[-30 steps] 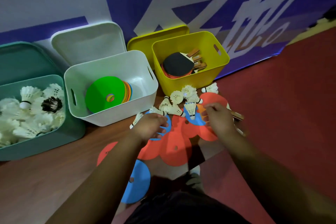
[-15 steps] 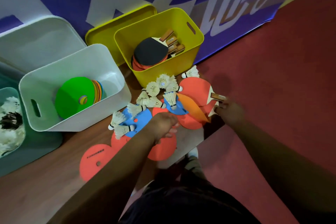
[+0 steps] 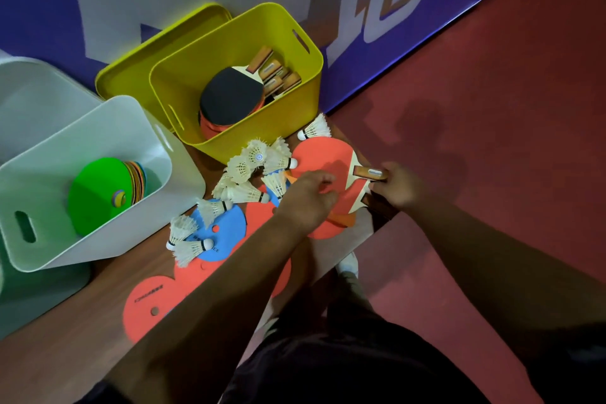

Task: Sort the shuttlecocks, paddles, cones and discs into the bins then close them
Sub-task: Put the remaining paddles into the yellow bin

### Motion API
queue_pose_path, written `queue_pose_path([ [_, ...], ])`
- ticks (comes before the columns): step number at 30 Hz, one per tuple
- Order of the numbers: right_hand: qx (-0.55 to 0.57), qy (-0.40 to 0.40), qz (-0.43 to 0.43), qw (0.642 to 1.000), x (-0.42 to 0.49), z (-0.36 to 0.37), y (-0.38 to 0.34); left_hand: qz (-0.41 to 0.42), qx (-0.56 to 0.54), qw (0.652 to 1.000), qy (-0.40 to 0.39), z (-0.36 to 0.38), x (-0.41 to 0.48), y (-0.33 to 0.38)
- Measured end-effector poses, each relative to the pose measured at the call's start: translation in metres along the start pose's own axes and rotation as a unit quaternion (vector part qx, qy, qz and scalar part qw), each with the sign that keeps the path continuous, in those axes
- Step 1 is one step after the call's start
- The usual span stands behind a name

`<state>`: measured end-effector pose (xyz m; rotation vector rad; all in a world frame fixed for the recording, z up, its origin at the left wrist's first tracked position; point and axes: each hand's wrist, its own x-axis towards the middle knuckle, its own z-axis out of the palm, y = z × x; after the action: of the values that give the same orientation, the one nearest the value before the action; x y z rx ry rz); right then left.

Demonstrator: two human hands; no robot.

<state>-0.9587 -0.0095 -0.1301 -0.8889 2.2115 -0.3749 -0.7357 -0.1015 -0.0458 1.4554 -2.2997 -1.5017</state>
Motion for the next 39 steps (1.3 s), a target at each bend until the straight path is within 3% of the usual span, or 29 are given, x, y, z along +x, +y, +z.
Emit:
queue_pose_path([
  [5,-0.111,-0.017,-0.017,0.994,0.008,-0.007,-0.010,-0.047,0.040,0.998,0.000,0.007,0.012,-0.006],
  [7,-0.103,-0.042,-0.011,0.994,0.009,-0.015,-0.013,-0.059,0.040,0.997,0.010,0.007,0.013,-0.009],
  [12,0.135,-0.097,-0.028,0.986,-0.003,-0.043,-0.032,-0.061,0.050,0.997,0.020,0.004,0.016,-0.017],
  [16,0.224,0.003,-0.065,0.973,-0.011,-0.065,-0.066,-0.062,0.046,0.997,0.013,0.004,0.020,-0.018],
  [19,0.224,0.091,-0.093,0.966,-0.020,-0.092,-0.104,-0.048,0.043,0.998,0.020,0.001,0.018,-0.016],
  [22,0.280,0.137,-0.148,0.939,-0.031,-0.121,-0.142,-0.038,0.045,0.998,0.026,-0.003,0.010,-0.018],
  [27,0.468,0.095,-0.186,0.859,-0.021,-0.141,-0.204,-0.048,0.064,0.996,0.027,-0.011,-0.002,-0.032],
  [31,0.385,-0.001,-0.204,0.900,0.009,-0.124,-0.253,-0.068,0.027,0.997,0.038,-0.018,-0.015,-0.038],
  [35,0.332,-0.089,-0.166,0.924,0.044,-0.075,-0.285,-0.067,0.002,0.996,0.058,-0.019,-0.021,-0.043],
  [37,0.354,-0.103,-0.127,0.921,0.055,-0.060,-0.295,-0.071,-0.020,0.995,0.067,-0.018,-0.023,-0.045],
  [39,0.419,-0.141,-0.082,0.893,0.061,-0.053,-0.297,-0.064,-0.033,0.994,0.088,-0.017,-0.025,-0.048],
])
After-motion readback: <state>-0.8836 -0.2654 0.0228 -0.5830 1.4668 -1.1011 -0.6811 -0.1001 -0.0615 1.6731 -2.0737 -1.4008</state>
